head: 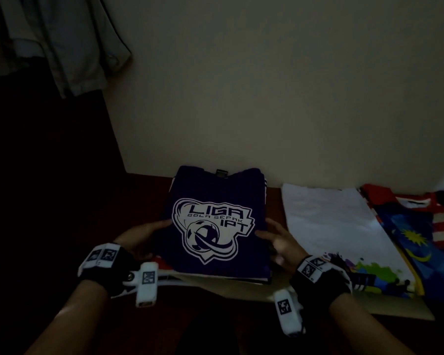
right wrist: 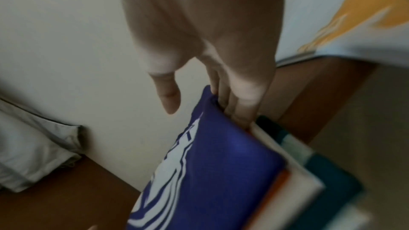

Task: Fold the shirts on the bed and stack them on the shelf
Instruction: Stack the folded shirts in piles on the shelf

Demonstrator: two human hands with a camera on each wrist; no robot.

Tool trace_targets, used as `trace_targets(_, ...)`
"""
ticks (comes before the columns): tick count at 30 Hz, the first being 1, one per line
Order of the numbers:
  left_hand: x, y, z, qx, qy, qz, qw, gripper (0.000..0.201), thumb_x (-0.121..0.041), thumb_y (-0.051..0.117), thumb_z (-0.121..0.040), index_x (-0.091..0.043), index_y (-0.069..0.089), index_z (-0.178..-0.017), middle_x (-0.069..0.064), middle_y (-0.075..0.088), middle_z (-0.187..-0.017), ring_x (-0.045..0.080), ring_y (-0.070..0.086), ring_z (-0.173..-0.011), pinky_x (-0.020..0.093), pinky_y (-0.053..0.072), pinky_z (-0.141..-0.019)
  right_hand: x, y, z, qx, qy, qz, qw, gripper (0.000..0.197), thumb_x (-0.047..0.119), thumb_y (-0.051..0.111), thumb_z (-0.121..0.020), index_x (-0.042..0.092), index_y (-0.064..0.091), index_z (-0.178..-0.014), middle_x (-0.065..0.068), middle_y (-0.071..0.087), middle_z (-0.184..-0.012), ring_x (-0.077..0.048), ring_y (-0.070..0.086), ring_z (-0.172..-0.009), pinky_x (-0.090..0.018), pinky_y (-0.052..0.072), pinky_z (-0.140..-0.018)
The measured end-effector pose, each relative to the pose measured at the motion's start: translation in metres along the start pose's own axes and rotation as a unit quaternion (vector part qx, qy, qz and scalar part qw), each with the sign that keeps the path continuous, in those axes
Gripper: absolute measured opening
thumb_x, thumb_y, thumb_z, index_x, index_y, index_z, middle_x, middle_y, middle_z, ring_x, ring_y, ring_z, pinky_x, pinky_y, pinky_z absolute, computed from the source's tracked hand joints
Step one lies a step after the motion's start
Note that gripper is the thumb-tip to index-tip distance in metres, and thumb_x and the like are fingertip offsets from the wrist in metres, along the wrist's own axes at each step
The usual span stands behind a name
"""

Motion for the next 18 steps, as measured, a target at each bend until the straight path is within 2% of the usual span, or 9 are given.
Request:
trace_targets(2,-0.009,0.001,-0.005,-0.010,0.013,-0.007,1.000,0.050,-0.042,0.073,-0.080,-0.008,0.060,-0.114,0.011,0.069,-0.099,0.025,0.065,-0.092,0.038,0.052,-0.076,0.002,0.002,-0.010,-0.001,-0.011,0.004,1.000,0.064,0.005,0.071,-0.084,0.020,0.043,-0.139,-0.005,0.063,-0.113,-0.021,0.063,-0.095,-0.035,0.055,-0.068)
trace_targets(4,-0.012,-0.010,-0.025,-0.044,0.027,-0.013,0.999,0.094,-0.054,0.090,-0.049,-0.008,0.059,-0.125,0.014,0.069,-0.113,0.032,0.066,-0.102,0.048,0.053,-0.091,0.005,0.002,-0.020,-0.014,-0.033,0.035,0.999,0.066,0.007,0.074,-0.082,0.016,0.043,-0.140,-0.008,0.059,-0.125,-0.023,0.062,-0.103,-0.039,0.056,-0.080)
trace_targets(5,-0.012,-0.020,-0.040,-0.079,0.043,-0.020,0.996,0.105,-0.056,0.093,-0.042,-0.010,0.056,-0.129,0.013,0.066,-0.120,0.032,0.065,-0.106,0.049,0.052,-0.093,0.008,0.003,-0.024,-0.021,-0.045,0.053,0.997,0.067,0.005,0.074,-0.081,0.013,0.043,-0.140,-0.010,0.057,-0.131,-0.025,0.061,-0.108,-0.042,0.054,-0.088)
trace_targets(7,-0.020,-0.025,-0.040,-0.135,0.065,-0.055,0.987,0.093,-0.040,0.092,-0.059,-0.011,0.047,-0.136,0.011,0.056,-0.132,0.030,0.057,-0.114,0.042,0.050,-0.092,0.014,0.006,-0.030,-0.028,-0.077,0.079,0.993,0.066,-0.002,0.072,-0.081,0.008,0.043,-0.139,-0.013,0.054,-0.135,-0.025,0.057,-0.111,-0.041,0.049,-0.095)
trace_targets(9,-0.023,-0.024,-0.042,-0.148,0.083,-0.044,0.985,0.073,-0.015,0.081,-0.076,-0.013,0.044,-0.138,0.014,0.053,-0.134,0.027,0.055,-0.106,0.038,0.050,-0.082,0.020,0.007,-0.034,-0.025,-0.101,0.087,0.991,0.064,-0.007,0.069,-0.082,0.009,0.044,-0.138,-0.012,0.055,-0.133,-0.023,0.058,-0.108,-0.037,0.050,-0.092)
trace_targets(10,-0.024,-0.023,-0.044,-0.134,0.091,-0.022,0.987,0.068,-0.010,0.077,-0.079,-0.016,0.044,-0.139,0.014,0.053,-0.133,0.025,0.056,-0.100,0.035,0.049,-0.074,0.021,0.007,-0.036,-0.016,-0.104,0.086,0.991,0.066,-0.008,0.068,-0.082,0.012,0.043,-0.139,-0.009,0.056,-0.130,-0.022,0.058,-0.108,-0.037,0.052,-0.091)
trace_targets(12,-0.025,-0.020,-0.046,-0.107,0.110,0.006,0.988,0.070,-0.008,0.074,-0.082,-0.022,0.040,-0.142,0.013,0.052,-0.134,0.025,0.057,-0.098,0.033,0.049,-0.067,0.020,0.007,-0.040,0.016,-0.096,0.093,0.991,0.074,-0.007,0.068,-0.083,0.020,0.038,-0.145,-0.004,0.053,-0.132,-0.023,0.056,-0.116,-0.041,0.051,-0.096)
trace_targets(15,-0.032,-0.015,-0.052,-0.084,0.136,-0.068,0.985,0.080,-0.019,0.079,-0.078,-0.031,0.036,-0.145,0.009,0.048,-0.136,0.029,0.053,-0.113,0.040,0.052,-0.082,0.020,0.007,-0.047,0.057,-0.089,0.114,0.988,0.076,-0.001,0.068,-0.085,0.025,0.034,-0.148,0.001,0.044,-0.140,-0.020,0.047,-0.128,-0.040,0.044,-0.106)
trace_targets(18,-0.043,-0.013,-0.058,-0.061,0.160,-0.106,0.979,0.069,-0.023,0.078,-0.080,-0.032,0.045,-0.139,0.008,0.050,-0.136,0.027,0.053,-0.117,0.037,0.049,-0.089,0.025,0.008,-0.052,0.068,-0.096,0.126,0.985,0.060,0.009,0.071,-0.084,0.024,0.051,-0.138,-0.001,0.048,-0.141,-0.021,0.050,-0.126,-0.041,0.046,-0.104)
Point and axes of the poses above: each hand's wrist, its own z-axis away from the middle knuckle, its own y-axis out of the palm, x = y × z, the point moved 3 cm from there along -z, towards the middle knuckle
